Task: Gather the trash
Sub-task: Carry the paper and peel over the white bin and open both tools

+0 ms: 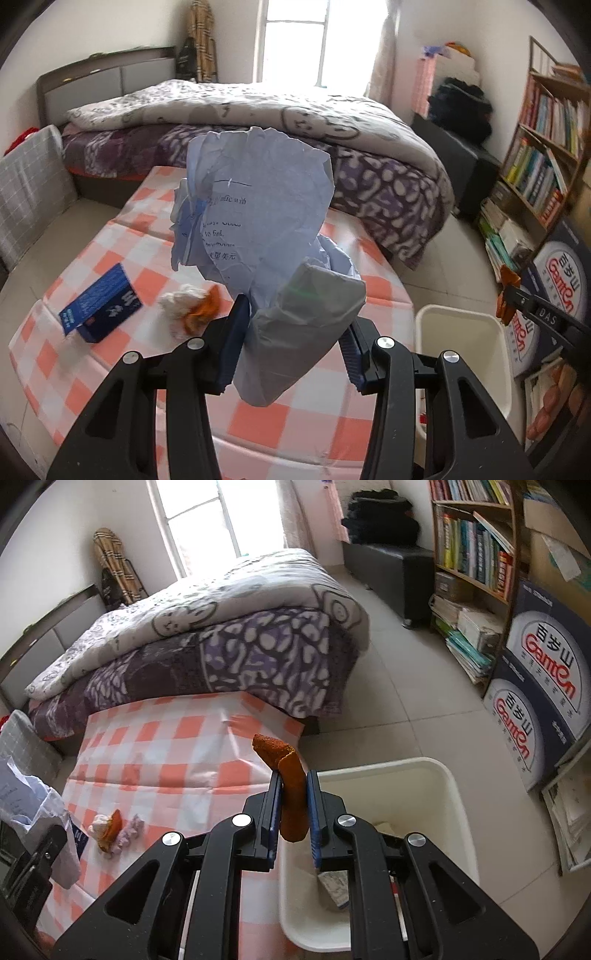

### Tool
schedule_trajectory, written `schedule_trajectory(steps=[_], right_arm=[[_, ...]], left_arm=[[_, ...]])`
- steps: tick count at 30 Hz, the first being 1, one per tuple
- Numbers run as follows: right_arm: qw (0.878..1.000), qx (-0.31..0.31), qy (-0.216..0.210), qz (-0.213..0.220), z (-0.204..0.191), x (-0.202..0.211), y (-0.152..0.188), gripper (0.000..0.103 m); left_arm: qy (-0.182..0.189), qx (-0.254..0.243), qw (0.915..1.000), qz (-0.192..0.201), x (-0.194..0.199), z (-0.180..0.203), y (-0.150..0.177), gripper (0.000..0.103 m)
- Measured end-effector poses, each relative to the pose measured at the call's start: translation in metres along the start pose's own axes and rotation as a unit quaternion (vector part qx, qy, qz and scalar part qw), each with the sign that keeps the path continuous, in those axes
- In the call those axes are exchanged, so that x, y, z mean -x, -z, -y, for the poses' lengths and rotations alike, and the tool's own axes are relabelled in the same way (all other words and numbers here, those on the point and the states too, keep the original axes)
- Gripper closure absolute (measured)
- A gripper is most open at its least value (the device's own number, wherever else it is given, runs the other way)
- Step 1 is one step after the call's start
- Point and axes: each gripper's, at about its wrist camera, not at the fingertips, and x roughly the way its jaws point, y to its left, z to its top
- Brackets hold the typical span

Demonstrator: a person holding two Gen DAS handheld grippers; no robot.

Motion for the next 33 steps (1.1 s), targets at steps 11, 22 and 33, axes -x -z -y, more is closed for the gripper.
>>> schedule_trajectory(steps=[11,22,33], right_arm=[[0.996,-0.062,0.059,-0.029,0.061,-0.003,-0.005,0.061],[0.984,-0.143,0.103,-0.017,0.126,0.014,-0.008,0.024],[0.976,-0.181,0.121,-0.013,0.151,0.021,-0.008,0.018]], left_arm=[[0.067,-0.029,0.9967,-0.035,-0.018,0.060,0.010,0.056],[0.124,-0.098,0.9853,-0.065,-0.033,0.128,0.033,0.054],[0.201,-0.134,0.9638,-0.114,-0.055,0.179,0.053,0.036]])
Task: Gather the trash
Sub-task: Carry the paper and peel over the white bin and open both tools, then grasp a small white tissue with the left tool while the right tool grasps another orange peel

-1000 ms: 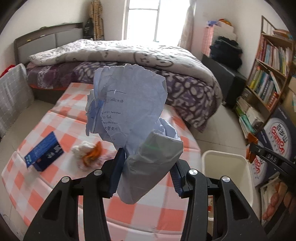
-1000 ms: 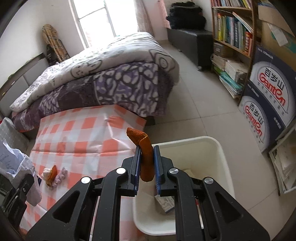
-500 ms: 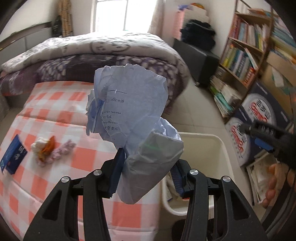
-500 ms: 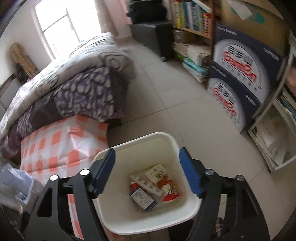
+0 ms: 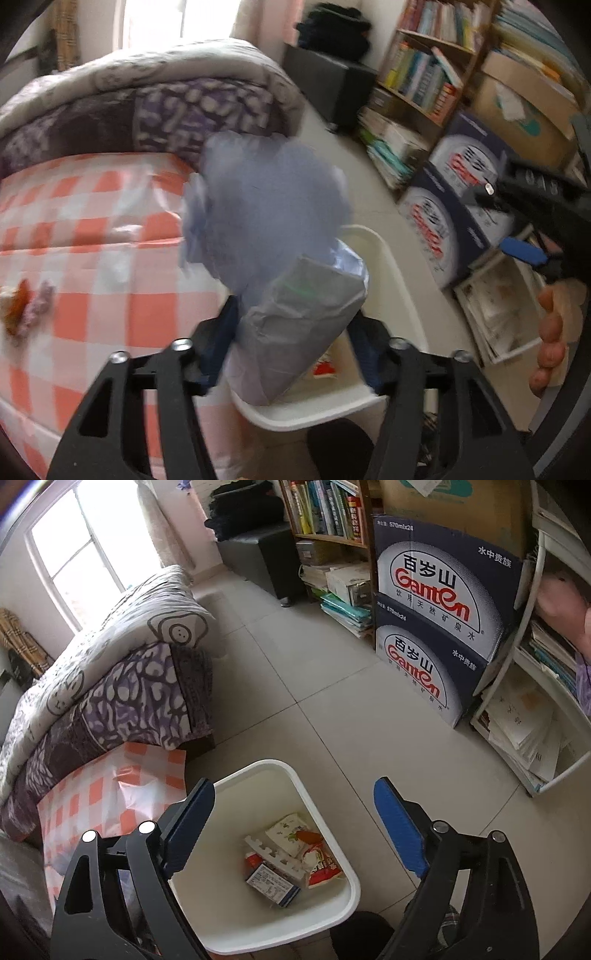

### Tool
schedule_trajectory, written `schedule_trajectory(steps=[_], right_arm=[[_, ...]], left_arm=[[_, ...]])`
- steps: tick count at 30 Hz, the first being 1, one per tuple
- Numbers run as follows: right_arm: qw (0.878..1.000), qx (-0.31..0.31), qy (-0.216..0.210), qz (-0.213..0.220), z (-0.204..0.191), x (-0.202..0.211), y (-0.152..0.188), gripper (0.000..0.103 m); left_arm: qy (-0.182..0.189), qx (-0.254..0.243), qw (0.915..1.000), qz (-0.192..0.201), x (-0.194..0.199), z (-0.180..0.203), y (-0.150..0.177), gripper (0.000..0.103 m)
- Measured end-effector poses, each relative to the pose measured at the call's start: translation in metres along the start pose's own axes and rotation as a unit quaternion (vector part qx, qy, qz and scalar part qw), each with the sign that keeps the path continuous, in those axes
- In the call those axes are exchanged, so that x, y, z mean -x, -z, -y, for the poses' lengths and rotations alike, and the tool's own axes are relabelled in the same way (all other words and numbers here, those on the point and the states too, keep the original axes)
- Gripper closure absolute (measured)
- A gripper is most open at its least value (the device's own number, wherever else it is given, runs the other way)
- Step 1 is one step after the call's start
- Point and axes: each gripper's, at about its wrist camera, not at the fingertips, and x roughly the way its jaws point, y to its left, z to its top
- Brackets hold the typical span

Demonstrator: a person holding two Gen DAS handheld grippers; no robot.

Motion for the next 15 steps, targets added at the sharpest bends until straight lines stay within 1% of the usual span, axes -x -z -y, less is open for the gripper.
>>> schedule_trajectory(steps=[1,2,3,5,10,12,15], right_arm=[[1.000,-0.003,-0.001,0.001,-0.001,0.000,0.000,0.017],[1.000,-0.006,-0.003,0.000,-0.002,0.000,0.000,0.015],[1.000,-0.008,-0.005,-0.001,-0.003,0.001,0.000,0.015],[1.000,-0.009,-0.009,-0.005,-0.009,0.000,0.002,0.013],[0.999,0.000,-0.028,-0.028,-0.030,-0.004,0.013,0.011],[0.999,0.010,-0.034,-0.038,-0.040,-0.007,0.018,0.011],[0.998,0.031,-0.036,-0.047,-0.057,-0.009,0.027,0.010]], left_arm=[[0.006,-0.001,1.0000,-0.002,-0.001,0.001,0.000,0.031],[0.008,-0.002,1.0000,-0.005,-0.003,0.000,0.000,0.030],[0.002,-0.003,1.0000,-0.006,-0.002,-0.003,-0.001,0.027],[-0.019,-0.002,0.9998,-0.005,-0.002,-0.012,-0.004,0.027],[-0.100,0.018,0.9947,-0.011,0.000,-0.067,-0.013,0.027],[-0.133,0.026,0.9905,-0.024,-0.004,-0.097,-0.016,0.027],[-0.183,0.018,0.9819,-0.045,-0.013,-0.139,-0.015,0.027]])
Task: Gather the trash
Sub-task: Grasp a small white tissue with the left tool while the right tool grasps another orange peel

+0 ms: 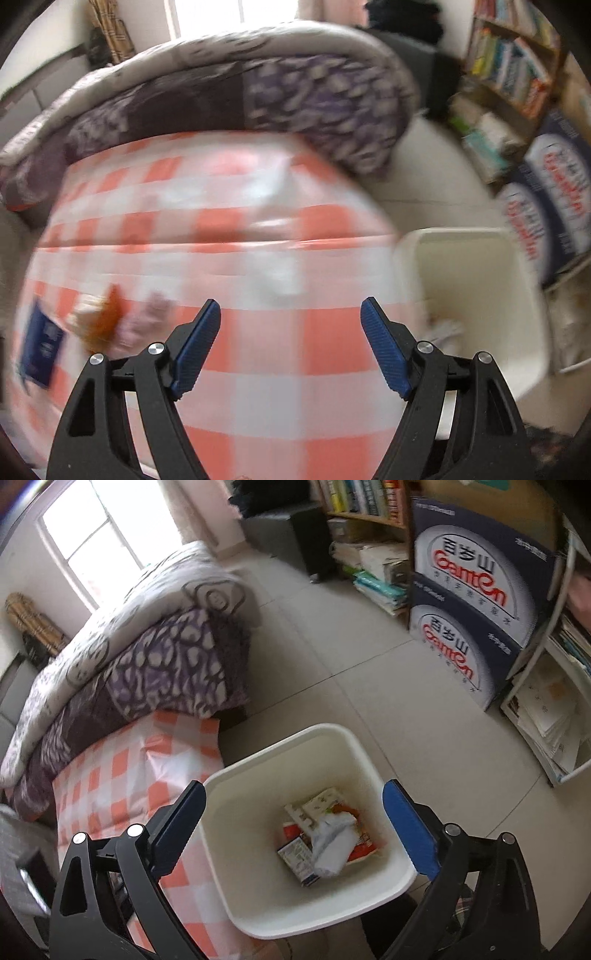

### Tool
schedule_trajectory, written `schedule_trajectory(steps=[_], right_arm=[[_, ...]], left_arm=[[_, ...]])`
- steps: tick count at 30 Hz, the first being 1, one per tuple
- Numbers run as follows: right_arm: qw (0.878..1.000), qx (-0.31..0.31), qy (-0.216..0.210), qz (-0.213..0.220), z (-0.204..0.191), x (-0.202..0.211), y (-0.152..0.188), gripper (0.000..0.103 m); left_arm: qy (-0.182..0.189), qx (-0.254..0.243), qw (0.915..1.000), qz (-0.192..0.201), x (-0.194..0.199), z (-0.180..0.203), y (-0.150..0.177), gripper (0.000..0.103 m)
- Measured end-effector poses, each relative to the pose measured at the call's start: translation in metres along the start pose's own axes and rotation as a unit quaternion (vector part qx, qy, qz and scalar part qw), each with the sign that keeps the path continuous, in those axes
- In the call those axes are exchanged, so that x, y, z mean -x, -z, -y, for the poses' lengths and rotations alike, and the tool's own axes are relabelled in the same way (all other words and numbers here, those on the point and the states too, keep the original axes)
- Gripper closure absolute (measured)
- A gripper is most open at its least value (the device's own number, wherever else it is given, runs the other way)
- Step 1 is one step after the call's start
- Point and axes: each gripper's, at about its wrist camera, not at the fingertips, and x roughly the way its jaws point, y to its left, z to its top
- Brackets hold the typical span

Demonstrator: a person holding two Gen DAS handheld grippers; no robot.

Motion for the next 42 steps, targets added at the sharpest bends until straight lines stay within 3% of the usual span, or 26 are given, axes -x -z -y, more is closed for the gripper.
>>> schedule_trajectory(steps=[2,5,9,11,17,18,19,22,25,28,33,39,42], right_arm=[[1.000,0.016,0.000,-0.004,-0.011,-0.003,0.004,0.010],[0.999,0.038,0.002,-0.008,-0.025,-0.007,0.010,0.010],[0.998,0.063,0.005,-0.018,-0.042,-0.014,0.019,0.010],[0.997,0.076,0.008,-0.021,-0.050,-0.017,0.023,0.010],[0.995,0.099,0.006,-0.032,-0.072,-0.022,0.036,0.010],[0.994,0.103,0.006,-0.034,-0.075,-0.023,0.038,0.010],[0.993,0.107,0.004,-0.038,-0.079,-0.024,0.041,0.010],[0.992,0.118,0.000,-0.046,-0.090,-0.026,0.048,0.010],[0.990,0.128,-0.010,-0.055,-0.106,-0.029,0.059,0.010],[0.986,0.153,-0.020,-0.069,-0.129,-0.034,0.076,0.010],[0.974,0.210,-0.039,-0.076,-0.173,-0.038,0.109,0.010],[0.960,0.253,-0.085,-0.082,-0.226,-0.044,0.149,0.010],[0.948,0.286,-0.110,-0.085,-0.255,-0.048,0.171,0.010]], left_arm=[[-0.024,-0.002,0.9996,-0.016,-0.015,-0.026,0.002,0.027],[-0.032,0.029,0.9982,-0.041,-0.038,-0.068,0.004,0.027],[-0.027,0.020,0.9977,-0.059,-0.056,-0.087,0.009,0.027],[-0.034,0.012,0.9974,-0.062,-0.063,-0.093,0.014,0.021],[-0.005,0.080,0.9934,-0.082,-0.063,-0.128,0.024,0.020],[0.000,0.079,0.9935,-0.082,-0.059,-0.128,0.027,0.030],[0.009,0.071,0.9941,-0.081,-0.054,-0.127,0.029,0.047],[0.026,0.062,0.9924,-0.103,-0.042,-0.127,0.036,0.071],[0.052,0.091,0.9880,-0.113,-0.028,-0.138,0.046,0.080],[0.082,0.146,0.9813,-0.095,0.002,-0.154,0.054,0.085],[0.079,0.203,0.9758,-0.018,0.070,-0.196,0.059,0.090],[0.060,0.298,0.9506,0.061,0.133,-0.263,0.078,0.093],[0.068,0.315,0.9439,0.072,0.143,-0.285,0.083,0.093]])
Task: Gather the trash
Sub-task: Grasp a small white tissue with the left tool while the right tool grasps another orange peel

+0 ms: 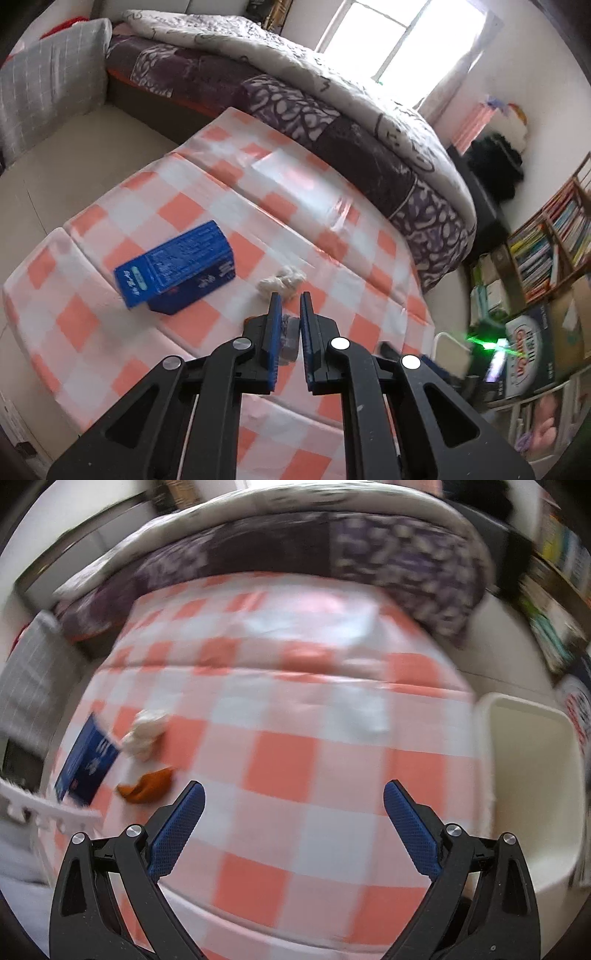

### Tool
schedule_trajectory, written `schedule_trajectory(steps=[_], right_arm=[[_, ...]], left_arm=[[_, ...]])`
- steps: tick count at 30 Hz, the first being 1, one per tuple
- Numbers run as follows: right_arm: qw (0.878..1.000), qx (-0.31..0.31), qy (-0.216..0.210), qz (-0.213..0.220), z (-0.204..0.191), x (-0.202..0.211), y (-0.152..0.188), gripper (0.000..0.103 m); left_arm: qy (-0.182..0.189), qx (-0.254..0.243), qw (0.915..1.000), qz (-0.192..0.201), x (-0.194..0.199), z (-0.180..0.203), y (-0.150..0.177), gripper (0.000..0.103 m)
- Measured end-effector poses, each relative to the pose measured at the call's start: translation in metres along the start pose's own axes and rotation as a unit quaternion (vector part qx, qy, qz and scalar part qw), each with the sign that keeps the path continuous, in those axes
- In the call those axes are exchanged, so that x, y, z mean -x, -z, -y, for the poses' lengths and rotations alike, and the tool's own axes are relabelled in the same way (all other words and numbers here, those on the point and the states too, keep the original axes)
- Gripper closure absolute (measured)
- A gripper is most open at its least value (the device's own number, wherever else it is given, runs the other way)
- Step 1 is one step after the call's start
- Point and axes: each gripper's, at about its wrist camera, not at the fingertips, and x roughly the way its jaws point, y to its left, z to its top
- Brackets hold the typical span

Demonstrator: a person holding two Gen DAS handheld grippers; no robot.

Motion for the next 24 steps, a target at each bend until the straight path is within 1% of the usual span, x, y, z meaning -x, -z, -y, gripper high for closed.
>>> schedule_trajectory(steps=[3,5,8,12,13,14,15,16,17,18,19,20,21,24], right_arm=[[0.999,0.025,-0.020,-0.008,-0.029,-0.016,0.004,0.010],[0.998,0.039,-0.040,-0.014,-0.048,-0.025,0.007,0.012],[0.996,0.067,-0.062,-0.009,-0.077,-0.037,0.012,0.016],[0.994,0.084,-0.068,-0.015,-0.104,-0.052,0.020,0.016],[0.994,0.093,-0.063,-0.015,-0.110,-0.056,0.022,0.018],[0.993,0.103,-0.057,-0.014,-0.115,-0.059,0.023,0.027],[0.992,0.113,-0.048,-0.009,-0.118,-0.061,0.024,0.032],[0.991,0.127,-0.040,0.002,-0.122,-0.061,0.024,0.047],[0.990,0.133,-0.041,0.006,-0.123,-0.060,0.024,0.055],[0.990,0.130,-0.046,0.005,-0.122,-0.060,0.023,0.060],[0.991,0.124,-0.054,0.003,-0.119,-0.059,0.021,0.083],[0.991,0.120,-0.058,0.000,-0.117,-0.059,0.021,0.089],[0.992,0.113,-0.064,-0.001,-0.113,-0.057,0.019,0.091],[0.993,0.094,-0.071,0.008,-0.105,-0.050,0.016,0.093]], left_arm=[[-0.011,0.018,0.9998,0.005,0.006,-0.017,-0.001,0.093],[-0.021,0.026,0.9994,0.010,0.011,-0.028,-0.002,0.093],[-0.017,0.034,0.9990,0.021,0.023,-0.041,-0.006,0.093],[-0.007,0.044,0.9983,0.036,0.038,-0.051,-0.010,0.093],[-0.006,0.044,0.9983,0.037,0.040,-0.053,-0.011,0.093],[-0.006,0.043,0.9983,0.038,0.040,-0.053,-0.011,0.093],[-0.008,0.041,0.9984,0.038,0.041,-0.053,-0.011,0.093],[-0.010,0.041,0.9984,0.038,0.040,-0.053,-0.011,0.093],[-0.012,0.040,0.9984,0.037,0.039,-0.054,-0.011,0.093],[-0.013,0.041,0.9984,0.036,0.038,-0.055,-0.011,0.093],[-0.013,0.043,0.9983,0.035,0.038,-0.056,-0.011,0.093],[-0.013,0.046,0.9983,0.035,0.038,-0.058,-0.012,0.093],[-0.012,0.049,0.9981,0.036,0.038,-0.059,-0.013,0.093],[-0.011,0.053,0.9977,0.041,0.040,-0.060,-0.013,0.093]])
